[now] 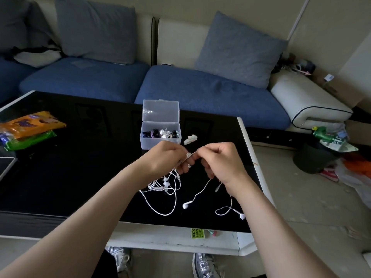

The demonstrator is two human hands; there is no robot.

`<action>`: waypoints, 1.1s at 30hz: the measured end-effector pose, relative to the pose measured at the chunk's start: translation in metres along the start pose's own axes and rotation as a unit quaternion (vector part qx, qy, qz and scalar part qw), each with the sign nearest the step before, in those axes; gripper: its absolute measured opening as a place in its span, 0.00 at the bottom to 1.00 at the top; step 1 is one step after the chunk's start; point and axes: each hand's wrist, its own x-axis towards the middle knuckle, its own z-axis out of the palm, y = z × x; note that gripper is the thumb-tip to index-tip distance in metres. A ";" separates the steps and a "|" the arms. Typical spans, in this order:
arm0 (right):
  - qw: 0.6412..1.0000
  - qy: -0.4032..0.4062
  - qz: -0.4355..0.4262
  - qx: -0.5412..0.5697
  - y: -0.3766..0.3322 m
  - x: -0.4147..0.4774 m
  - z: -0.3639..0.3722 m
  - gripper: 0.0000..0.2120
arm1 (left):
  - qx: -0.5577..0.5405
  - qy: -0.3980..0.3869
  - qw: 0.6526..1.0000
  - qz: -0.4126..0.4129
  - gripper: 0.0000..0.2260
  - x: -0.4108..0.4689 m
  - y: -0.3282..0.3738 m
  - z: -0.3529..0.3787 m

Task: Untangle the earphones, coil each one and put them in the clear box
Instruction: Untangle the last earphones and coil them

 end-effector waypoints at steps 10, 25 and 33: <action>0.999 -0.035 0.002 -0.036 0.003 0.002 0.004 0.14 | -0.312 -0.020 0.949 -0.029 0.13 0.003 0.003 0.001; 0.975 -0.201 0.025 -0.089 -0.018 -0.017 0.005 0.10 | -0.013 0.099 0.993 0.063 0.11 0.008 -0.017 -0.002; 0.991 0.023 -0.107 -0.083 -0.003 -0.001 -0.011 0.07 | -0.096 -0.043 0.994 0.027 0.16 0.001 -0.004 -0.002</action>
